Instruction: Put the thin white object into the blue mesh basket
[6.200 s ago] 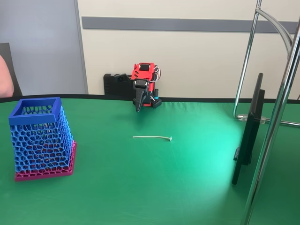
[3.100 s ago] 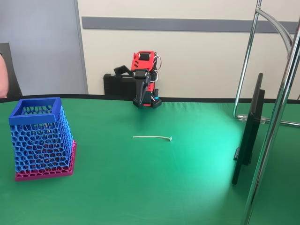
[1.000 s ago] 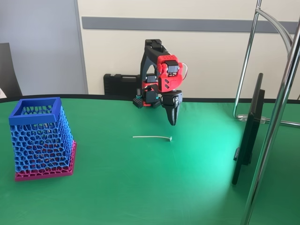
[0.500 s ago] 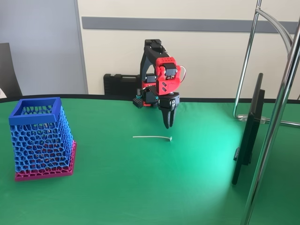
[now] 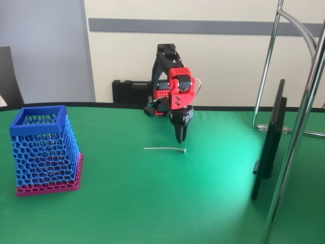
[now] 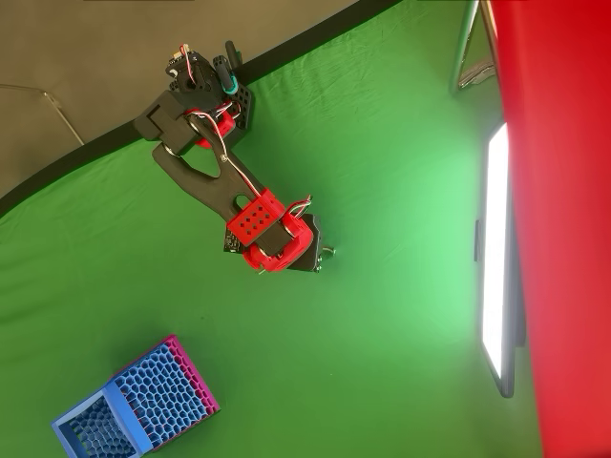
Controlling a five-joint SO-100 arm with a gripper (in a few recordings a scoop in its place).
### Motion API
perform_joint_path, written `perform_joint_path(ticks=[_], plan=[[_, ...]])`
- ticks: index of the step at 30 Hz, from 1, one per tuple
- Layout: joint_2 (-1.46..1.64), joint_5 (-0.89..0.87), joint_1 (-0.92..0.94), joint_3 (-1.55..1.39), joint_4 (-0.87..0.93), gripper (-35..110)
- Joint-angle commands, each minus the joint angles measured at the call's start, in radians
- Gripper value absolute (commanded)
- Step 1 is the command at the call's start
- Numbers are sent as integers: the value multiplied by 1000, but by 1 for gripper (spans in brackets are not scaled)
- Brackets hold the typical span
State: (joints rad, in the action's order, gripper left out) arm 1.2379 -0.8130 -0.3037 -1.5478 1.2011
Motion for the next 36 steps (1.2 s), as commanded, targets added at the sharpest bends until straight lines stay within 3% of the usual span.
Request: perform_joint_path(ticks=[1,36], plan=[[-9,14,9,49,0,14],[-192,67,-2,192,0,15]])
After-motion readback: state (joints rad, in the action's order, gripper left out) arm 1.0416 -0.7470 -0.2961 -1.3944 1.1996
